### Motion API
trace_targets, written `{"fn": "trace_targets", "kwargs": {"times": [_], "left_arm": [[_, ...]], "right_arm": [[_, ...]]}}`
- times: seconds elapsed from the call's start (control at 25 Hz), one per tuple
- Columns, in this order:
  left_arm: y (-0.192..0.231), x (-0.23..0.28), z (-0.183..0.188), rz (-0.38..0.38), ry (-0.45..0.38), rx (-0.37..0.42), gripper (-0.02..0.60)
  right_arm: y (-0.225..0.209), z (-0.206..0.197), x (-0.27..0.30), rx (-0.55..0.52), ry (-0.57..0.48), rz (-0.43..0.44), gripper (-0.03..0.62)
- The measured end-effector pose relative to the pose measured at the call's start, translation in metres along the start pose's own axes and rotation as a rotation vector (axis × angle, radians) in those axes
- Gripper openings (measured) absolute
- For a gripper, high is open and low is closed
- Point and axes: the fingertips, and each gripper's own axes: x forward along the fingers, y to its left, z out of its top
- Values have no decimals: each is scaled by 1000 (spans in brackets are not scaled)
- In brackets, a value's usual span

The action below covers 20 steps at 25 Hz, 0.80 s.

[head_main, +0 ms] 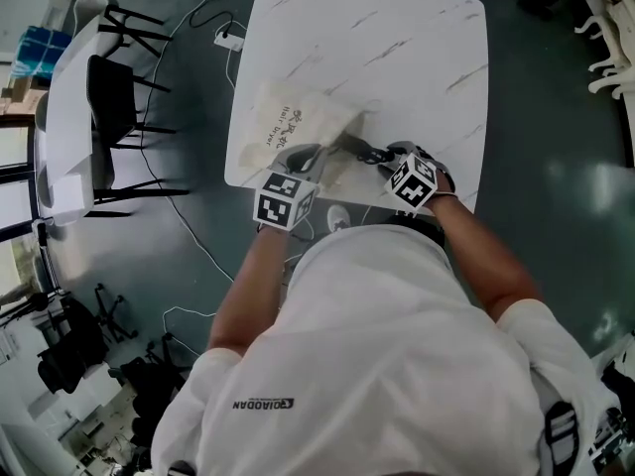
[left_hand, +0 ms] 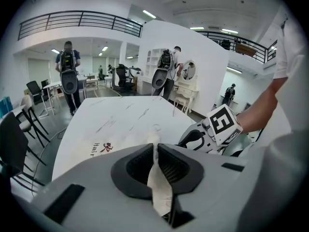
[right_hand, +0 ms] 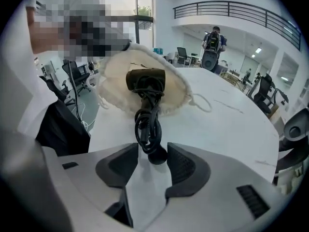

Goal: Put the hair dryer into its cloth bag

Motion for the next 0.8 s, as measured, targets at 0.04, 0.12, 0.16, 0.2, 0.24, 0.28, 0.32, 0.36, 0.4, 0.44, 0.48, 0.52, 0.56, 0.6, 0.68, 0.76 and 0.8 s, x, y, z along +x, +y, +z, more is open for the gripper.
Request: {"fn": "trace_targets", "kwargs": {"times": [0.04, 0.12, 0.16, 0.2, 0.24, 0.28, 0.32, 0.36, 0.4, 0.44, 0.48, 0.52, 0.56, 0.6, 0.68, 0.76, 0.8], "left_arm": [[0, 0, 0, -1, 1, -1, 51], [-1, 1, 1, -2, 2, 1, 51], [-1, 2, 1, -3, 2, -1, 51], [-1, 2, 1, -4, 0, -4, 51], [-1, 2, 2, -4, -3, -9, 51], [-1, 1, 2, -4, -6, -14, 51], [-1, 1, 4, -3, -9, -18, 51], [-2, 1, 5, -3, -12, -19, 51], [-3, 2, 7, -4, -14, -19, 51], [-4, 3, 8, -8, -16, -18, 51], [-6, 3, 8, -13, -17, -17, 51], [-7, 4, 8, -20, -17, -15, 51], [-9, 4, 9, -28, -17, -12, 51], [-9, 3, 9, -34, -18, -10, 51], [-9, 1, 9, -35, -23, -14, 51], [-7, 0, 9, -35, -31, -30, 51], [-7, 0, 9, -35, -34, -39, 51]], "right_arm": [[-2, 1, 2, -17, 9, -12, 194], [-2, 1, 4, -55, 35, -16, 173], [-1, 1, 4, -66, 45, -10, 170], [1, 2, 3, -71, 50, -2, 169], [2, 4, 1, -73, 48, 3, 167], [2, 7, 0, -72, 41, 7, 166], [3, 12, -1, -71, 29, 12, 166], [4, 17, -2, -68, 16, 18, 166], [5, 22, -2, -65, 1, 25, 164], [7, 28, -1, -60, -15, 33, 163], [8, 34, 0, -52, -31, 42, 163], [10, 41, 2, -41, -47, 52, 163], [11, 49, 4, -27, -62, 65, 163], [13, 58, 7, -10, -73, 81, 163], [17, 76, 13, 20, -93, 114, 161], [18, 92, 22, 24, -108, 126, 161], [17, 98, 27, 15, -111, 124, 161]]}}
